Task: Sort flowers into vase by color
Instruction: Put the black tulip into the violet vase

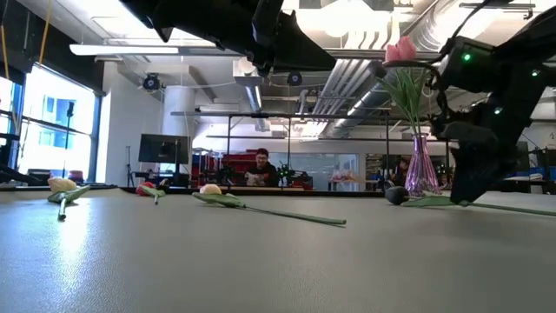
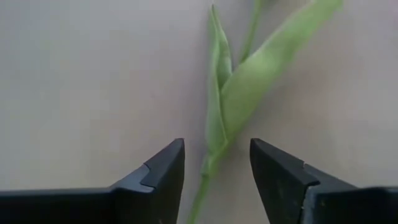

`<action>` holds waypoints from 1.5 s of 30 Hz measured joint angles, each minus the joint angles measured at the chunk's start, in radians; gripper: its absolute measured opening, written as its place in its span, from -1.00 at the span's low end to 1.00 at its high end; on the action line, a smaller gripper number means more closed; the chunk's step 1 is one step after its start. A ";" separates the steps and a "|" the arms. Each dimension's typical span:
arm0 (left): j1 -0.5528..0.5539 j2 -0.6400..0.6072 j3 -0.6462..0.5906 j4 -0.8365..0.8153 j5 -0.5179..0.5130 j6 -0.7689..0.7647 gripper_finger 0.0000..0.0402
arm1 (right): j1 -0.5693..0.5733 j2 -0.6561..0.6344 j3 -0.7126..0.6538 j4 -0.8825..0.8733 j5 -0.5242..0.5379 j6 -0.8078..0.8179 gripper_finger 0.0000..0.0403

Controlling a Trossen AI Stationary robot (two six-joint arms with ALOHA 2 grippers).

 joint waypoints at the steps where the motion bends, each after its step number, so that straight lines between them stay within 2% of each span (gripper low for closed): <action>1: 0.000 0.000 0.000 0.000 0.000 0.000 -0.85 | 0.000 0.017 0.000 0.020 0.000 0.000 -0.20; 7: 0.000 0.000 0.000 0.000 0.000 0.000 -0.85 | -0.016 0.100 0.003 0.077 0.010 -0.027 -0.45; 13: -0.005 0.000 0.000 -0.002 0.000 0.000 -0.85 | -0.014 0.100 0.002 0.069 0.037 -0.025 -0.93; 18: -0.005 0.000 0.000 -0.006 0.000 0.000 -0.85 | 0.013 0.005 -0.003 0.063 0.091 -0.009 -0.94; 23: -0.005 0.000 0.000 -0.008 0.000 0.001 -0.85 | 0.078 -0.154 -0.002 0.120 0.251 -0.031 -0.97; 27: -0.005 0.000 0.000 -0.008 0.000 0.009 -0.85 | 0.121 -0.282 -0.002 0.225 0.387 -0.164 -0.99; 31: -0.005 0.000 0.000 -0.008 0.000 0.013 -0.85 | 0.133 -0.374 -0.001 0.360 0.543 -0.383 -0.98; 33: -0.005 0.000 0.000 -0.008 0.000 0.018 -0.85 | 0.132 -0.407 -0.001 0.434 0.575 -0.502 -0.99; 36: -0.005 0.000 0.000 -0.008 0.000 0.019 -0.85 | 0.132 -0.443 -0.001 0.553 0.550 -0.676 -0.99; 41: -0.005 0.000 0.000 -0.013 0.000 0.038 -0.85 | 0.148 -0.487 0.000 0.781 0.424 -0.887 -1.00; 45: -0.005 0.000 0.000 -0.013 0.000 0.045 -0.85 | 0.155 -0.512 0.000 0.961 0.418 -1.037 -1.00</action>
